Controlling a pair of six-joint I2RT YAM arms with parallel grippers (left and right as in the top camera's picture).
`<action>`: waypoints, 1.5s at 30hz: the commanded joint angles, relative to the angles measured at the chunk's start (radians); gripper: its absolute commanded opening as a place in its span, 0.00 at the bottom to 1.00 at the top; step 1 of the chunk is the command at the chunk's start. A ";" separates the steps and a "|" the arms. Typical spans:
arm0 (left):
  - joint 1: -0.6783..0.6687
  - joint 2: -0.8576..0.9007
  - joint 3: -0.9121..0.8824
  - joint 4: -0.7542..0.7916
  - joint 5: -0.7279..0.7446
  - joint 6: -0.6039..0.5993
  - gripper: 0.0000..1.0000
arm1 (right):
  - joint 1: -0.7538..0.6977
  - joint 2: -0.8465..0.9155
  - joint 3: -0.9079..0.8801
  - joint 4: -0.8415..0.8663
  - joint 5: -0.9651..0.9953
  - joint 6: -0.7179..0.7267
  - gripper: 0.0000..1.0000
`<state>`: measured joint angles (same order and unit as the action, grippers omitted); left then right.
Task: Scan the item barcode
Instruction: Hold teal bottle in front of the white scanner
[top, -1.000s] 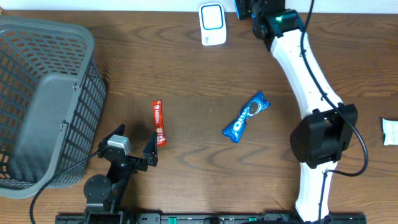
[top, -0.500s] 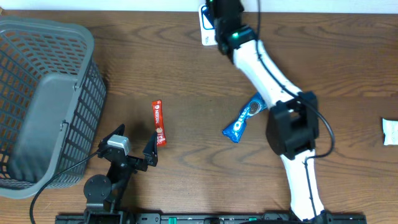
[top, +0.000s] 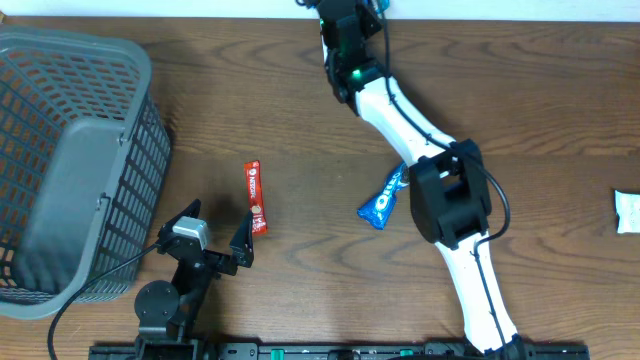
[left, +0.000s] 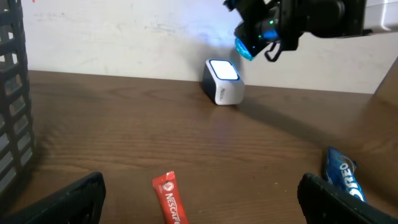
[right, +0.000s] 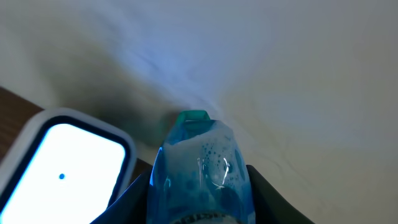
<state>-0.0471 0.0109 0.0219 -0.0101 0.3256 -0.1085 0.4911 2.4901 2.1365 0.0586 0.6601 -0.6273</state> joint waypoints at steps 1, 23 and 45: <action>-0.002 -0.007 -0.018 -0.034 -0.002 -0.009 0.98 | 0.038 0.014 0.026 0.019 0.049 -0.062 0.17; -0.002 -0.007 -0.018 -0.034 -0.002 -0.009 0.98 | 0.063 0.018 0.026 0.021 0.161 -0.269 0.17; -0.002 -0.007 -0.018 -0.034 -0.002 -0.009 0.98 | -0.014 0.018 0.026 -0.057 0.512 -0.259 0.20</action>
<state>-0.0471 0.0113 0.0219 -0.0101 0.3260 -0.1085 0.5255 2.5206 2.1365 0.0265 1.0416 -0.9607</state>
